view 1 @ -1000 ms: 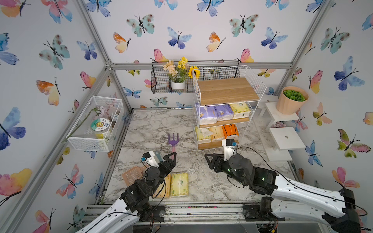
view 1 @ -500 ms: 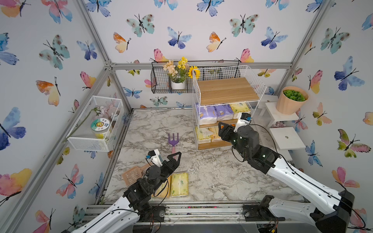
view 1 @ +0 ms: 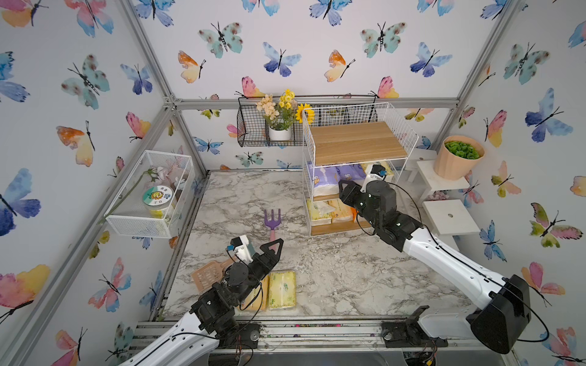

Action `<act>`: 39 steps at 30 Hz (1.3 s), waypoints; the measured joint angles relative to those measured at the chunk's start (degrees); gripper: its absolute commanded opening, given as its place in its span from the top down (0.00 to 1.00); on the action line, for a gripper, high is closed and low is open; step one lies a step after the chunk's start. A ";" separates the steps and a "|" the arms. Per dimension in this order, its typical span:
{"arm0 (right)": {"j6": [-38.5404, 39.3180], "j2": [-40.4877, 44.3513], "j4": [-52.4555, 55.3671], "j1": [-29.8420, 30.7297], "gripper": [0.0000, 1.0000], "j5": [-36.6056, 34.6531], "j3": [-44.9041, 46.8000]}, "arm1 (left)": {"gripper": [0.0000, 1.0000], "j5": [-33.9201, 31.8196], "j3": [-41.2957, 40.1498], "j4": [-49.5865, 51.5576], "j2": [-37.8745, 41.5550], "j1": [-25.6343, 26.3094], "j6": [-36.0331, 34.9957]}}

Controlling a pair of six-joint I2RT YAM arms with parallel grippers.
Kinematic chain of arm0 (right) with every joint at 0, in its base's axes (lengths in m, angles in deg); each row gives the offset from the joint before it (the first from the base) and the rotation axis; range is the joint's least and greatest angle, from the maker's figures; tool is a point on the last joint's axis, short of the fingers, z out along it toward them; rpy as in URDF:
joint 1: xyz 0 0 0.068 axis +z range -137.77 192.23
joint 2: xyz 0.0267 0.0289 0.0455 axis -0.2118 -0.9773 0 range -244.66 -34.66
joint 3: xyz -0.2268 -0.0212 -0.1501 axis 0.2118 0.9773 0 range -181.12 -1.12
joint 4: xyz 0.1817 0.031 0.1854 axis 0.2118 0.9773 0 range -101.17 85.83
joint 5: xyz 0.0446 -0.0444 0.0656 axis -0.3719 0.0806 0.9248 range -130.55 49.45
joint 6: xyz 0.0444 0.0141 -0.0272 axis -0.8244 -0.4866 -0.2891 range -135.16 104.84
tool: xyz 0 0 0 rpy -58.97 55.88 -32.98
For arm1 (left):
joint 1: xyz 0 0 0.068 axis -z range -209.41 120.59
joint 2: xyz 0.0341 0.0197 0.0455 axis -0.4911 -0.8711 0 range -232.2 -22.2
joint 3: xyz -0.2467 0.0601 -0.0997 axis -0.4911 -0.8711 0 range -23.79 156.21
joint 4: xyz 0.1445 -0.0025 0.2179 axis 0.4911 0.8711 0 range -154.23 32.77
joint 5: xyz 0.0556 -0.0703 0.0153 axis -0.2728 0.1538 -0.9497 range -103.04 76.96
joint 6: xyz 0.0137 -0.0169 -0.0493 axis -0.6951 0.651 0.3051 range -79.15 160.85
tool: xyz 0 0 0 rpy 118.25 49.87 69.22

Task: Remove the tissue boxes from the shelf
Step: Pick up a box of tissues from the shelf.

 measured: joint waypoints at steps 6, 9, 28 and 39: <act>-0.22 -1.22 -0.76 -0.28 0.61 2.23 -0.61 | 0.11 0.00 -0.02 0.00 0.13 0.00 0.04; -0.37 -1.97 -1.46 -0.79 0.65 2.84 -1.07 | 0.11 0.00 -0.02 0.00 0.13 0.00 0.04; -0.70 -3.17 -1.90 -1.88 0.98 5.38 -1.16 | 0.09 0.46 0.20 -3.08 -3.10 0.00 0.02; -1.05 4.85 -1.53 -1.88 0.98 8.39 2.91 | 0.01 7.56 6.97 -18.93 -18.29 0.00 -1.11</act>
